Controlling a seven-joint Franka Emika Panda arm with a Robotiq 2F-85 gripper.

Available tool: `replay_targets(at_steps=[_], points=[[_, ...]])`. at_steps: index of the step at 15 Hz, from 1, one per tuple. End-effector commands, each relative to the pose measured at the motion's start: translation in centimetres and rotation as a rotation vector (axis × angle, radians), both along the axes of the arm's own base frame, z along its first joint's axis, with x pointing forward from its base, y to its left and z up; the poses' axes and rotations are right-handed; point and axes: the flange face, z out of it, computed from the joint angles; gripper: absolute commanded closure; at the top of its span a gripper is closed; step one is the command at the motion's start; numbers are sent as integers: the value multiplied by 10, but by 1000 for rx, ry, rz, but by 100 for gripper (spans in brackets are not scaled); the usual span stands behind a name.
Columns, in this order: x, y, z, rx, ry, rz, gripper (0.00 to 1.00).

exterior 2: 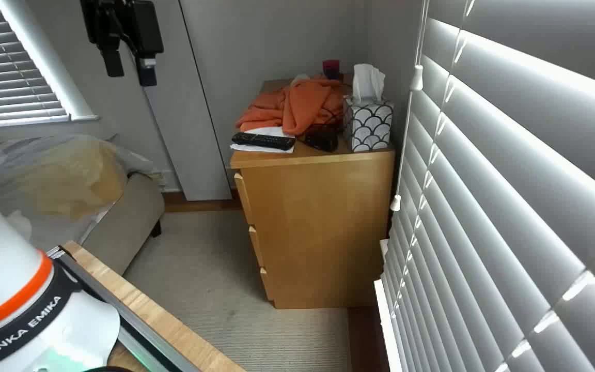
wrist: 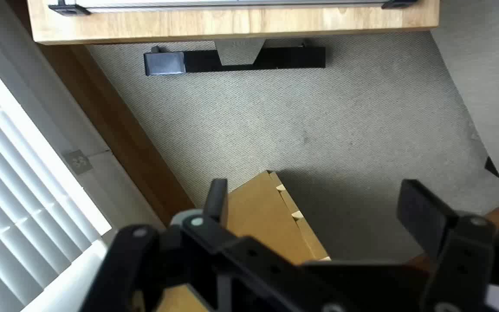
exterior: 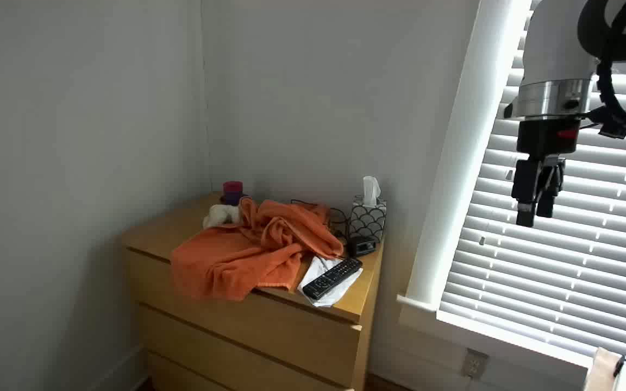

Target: Move the orange towel forwards

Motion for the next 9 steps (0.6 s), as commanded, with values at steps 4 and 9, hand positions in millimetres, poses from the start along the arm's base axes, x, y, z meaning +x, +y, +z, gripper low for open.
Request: replay_targets(at_steps=[4,9], points=[[0,0,0,0,1,0,0],[68,11,5,-16,-130,124,0]])
